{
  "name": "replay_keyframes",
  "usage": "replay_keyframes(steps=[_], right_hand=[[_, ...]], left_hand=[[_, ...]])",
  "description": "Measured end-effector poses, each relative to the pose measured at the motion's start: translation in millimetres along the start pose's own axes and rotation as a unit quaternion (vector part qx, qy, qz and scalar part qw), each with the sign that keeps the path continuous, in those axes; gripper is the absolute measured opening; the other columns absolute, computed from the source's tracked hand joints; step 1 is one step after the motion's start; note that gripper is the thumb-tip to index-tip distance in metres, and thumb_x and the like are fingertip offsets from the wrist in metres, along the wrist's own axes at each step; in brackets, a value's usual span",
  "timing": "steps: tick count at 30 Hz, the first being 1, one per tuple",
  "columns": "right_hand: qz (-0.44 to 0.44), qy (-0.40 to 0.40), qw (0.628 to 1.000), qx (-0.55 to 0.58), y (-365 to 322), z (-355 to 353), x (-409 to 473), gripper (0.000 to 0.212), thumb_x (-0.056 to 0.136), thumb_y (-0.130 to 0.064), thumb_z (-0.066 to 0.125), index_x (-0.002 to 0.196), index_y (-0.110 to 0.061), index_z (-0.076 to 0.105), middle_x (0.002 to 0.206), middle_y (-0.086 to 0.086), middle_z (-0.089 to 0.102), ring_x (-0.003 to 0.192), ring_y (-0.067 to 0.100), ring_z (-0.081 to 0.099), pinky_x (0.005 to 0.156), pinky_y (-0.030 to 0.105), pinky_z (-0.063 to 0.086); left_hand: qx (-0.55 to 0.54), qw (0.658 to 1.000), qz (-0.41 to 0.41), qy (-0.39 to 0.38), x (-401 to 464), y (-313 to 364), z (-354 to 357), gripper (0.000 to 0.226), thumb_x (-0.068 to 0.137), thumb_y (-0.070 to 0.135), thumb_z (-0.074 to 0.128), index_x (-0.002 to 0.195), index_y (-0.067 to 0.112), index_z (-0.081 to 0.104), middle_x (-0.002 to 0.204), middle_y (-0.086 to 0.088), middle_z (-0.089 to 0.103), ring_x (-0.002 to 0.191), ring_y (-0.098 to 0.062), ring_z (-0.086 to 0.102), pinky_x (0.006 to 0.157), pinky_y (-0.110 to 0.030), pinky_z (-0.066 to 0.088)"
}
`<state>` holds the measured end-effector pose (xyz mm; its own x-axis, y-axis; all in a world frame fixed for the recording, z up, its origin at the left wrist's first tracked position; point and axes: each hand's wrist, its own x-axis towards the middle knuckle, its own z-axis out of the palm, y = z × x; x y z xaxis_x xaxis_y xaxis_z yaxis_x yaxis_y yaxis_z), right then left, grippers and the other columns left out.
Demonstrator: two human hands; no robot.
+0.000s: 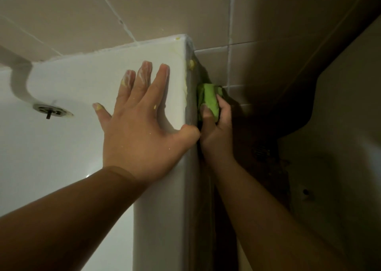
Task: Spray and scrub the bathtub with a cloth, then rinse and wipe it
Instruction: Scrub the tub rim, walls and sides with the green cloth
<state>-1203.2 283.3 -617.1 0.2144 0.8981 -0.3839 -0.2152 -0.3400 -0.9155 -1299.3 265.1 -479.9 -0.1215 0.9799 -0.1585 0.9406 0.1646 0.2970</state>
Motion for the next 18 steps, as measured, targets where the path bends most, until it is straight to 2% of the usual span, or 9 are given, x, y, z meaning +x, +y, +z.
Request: replay_keyframes(steps=[1, 3, 5, 7, 9, 10, 12, 14, 18], right_hand=[[0.017, -0.002, 1.0, -0.01, -1, 4, 11, 0.048, 0.104, -0.031, 0.057, 0.151, -0.027, 0.046, 0.137, -0.004, 0.057, 0.115, 0.007, 0.056, 0.099, 0.018, 0.045], [0.076, 0.0, 0.997, 0.011, -10, 13, 29, 0.056, 0.098, -0.042, 0.057, 0.153, -0.034, 0.047, 0.143, 0.0, 0.059, 0.123, 0.017, 0.059, 0.11, 0.035, 0.047], [0.089, -0.001, 0.996, 0.024, -20, 17, 31, 0.056, 0.092, -0.048, 0.058, 0.148, -0.041, 0.051, 0.141, -0.001, 0.061, 0.12, 0.022, 0.063, 0.108, 0.044, 0.051], [0.051, -0.018, 0.998, 0.045, -31, 11, 15, 0.05, 0.098, -0.042, 0.061, 0.147, -0.038, 0.052, 0.139, -0.004, 0.062, 0.121, 0.016, 0.063, 0.106, 0.037, 0.052], [0.023, -0.026, 0.998, 0.055, -27, 3, -1, 0.044, 0.105, -0.028, 0.06, 0.148, -0.027, 0.053, 0.136, -0.004, 0.064, 0.119, 0.008, 0.063, 0.102, 0.024, 0.051], [0.013, -0.02, 0.998, 0.053, -23, 0, -8, 0.042, 0.106, -0.024, 0.058, 0.148, -0.023, 0.053, 0.133, -0.003, 0.065, 0.117, 0.007, 0.063, 0.099, 0.022, 0.051], [0.051, 0.025, 0.995, 0.083, -22, 0, -11, 0.04, 0.106, -0.025, 0.057, 0.146, -0.02, 0.056, 0.13, 0.001, 0.067, 0.115, 0.013, 0.064, 0.1, 0.029, 0.052], [0.1, 0.069, 0.981, 0.15, -36, 4, -2, 0.042, 0.104, -0.032, 0.059, 0.145, -0.024, 0.056, 0.133, 0.002, 0.066, 0.118, 0.018, 0.065, 0.107, 0.042, 0.052], [0.034, 0.085, 0.988, 0.127, -75, 10, 15, 0.061, 0.089, -0.045, 0.056, 0.147, -0.029, 0.053, 0.137, -0.001, 0.063, 0.122, 0.017, 0.063, 0.11, 0.046, 0.05]], left_hand=[[0.001, 1.0, 0.001, 0.001, 0, 0, 1, 0.104, 0.062, 0.072, 0.038, 0.16, 0.055, 0.008, 0.17, 0.024, -0.003, 0.157, -0.005, -0.009, 0.123, -0.067, -0.005], [0.007, 1.0, 0.004, 0.005, 1, 0, 1, 0.104, 0.062, 0.071, 0.039, 0.16, 0.053, 0.008, 0.17, 0.023, -0.002, 0.158, -0.005, -0.008, 0.123, -0.066, -0.005], [0.009, 1.0, 0.005, 0.011, 3, -1, 1, 0.104, 0.062, 0.07, 0.039, 0.161, 0.052, 0.009, 0.171, 0.022, -0.001, 0.158, -0.005, -0.007, 0.124, -0.064, -0.005], [0.007, 1.0, 0.007, 0.013, 3, -1, 1, 0.104, 0.062, 0.07, 0.038, 0.161, 0.051, 0.011, 0.171, 0.021, 0.0, 0.158, -0.005, -0.006, 0.125, -0.063, -0.006], [0.008, 1.0, 0.011, 0.015, 4, -2, 0, 0.105, 0.062, 0.07, 0.038, 0.161, 0.05, 0.012, 0.171, 0.021, 0.001, 0.158, -0.005, -0.006, 0.125, -0.061, -0.006], [0.008, 1.0, 0.012, 0.017, 4, -2, 0, 0.105, 0.062, 0.071, 0.038, 0.161, 0.05, 0.012, 0.171, 0.021, 0.001, 0.158, -0.005, -0.006, 0.125, -0.061, -0.006], [0.006, 1.0, 0.015, 0.017, 5, -3, 1, 0.105, 0.062, 0.071, 0.038, 0.161, 0.049, 0.013, 0.171, 0.021, 0.001, 0.158, -0.005, -0.005, 0.125, -0.06, -0.006], [0.007, 1.0, 0.019, 0.019, 5, -5, 1, 0.104, 0.063, 0.071, 0.038, 0.162, 0.049, 0.013, 0.171, 0.02, 0.002, 0.158, -0.006, -0.005, 0.125, -0.06, -0.006], [-0.025, 0.998, 0.036, 0.04, 5, -11, 5, 0.083, 0.08, 0.063, 0.025, 0.161, 0.047, 0.021, 0.171, 0.017, 0.009, 0.158, -0.007, 0.0, 0.126, -0.056, -0.008]])
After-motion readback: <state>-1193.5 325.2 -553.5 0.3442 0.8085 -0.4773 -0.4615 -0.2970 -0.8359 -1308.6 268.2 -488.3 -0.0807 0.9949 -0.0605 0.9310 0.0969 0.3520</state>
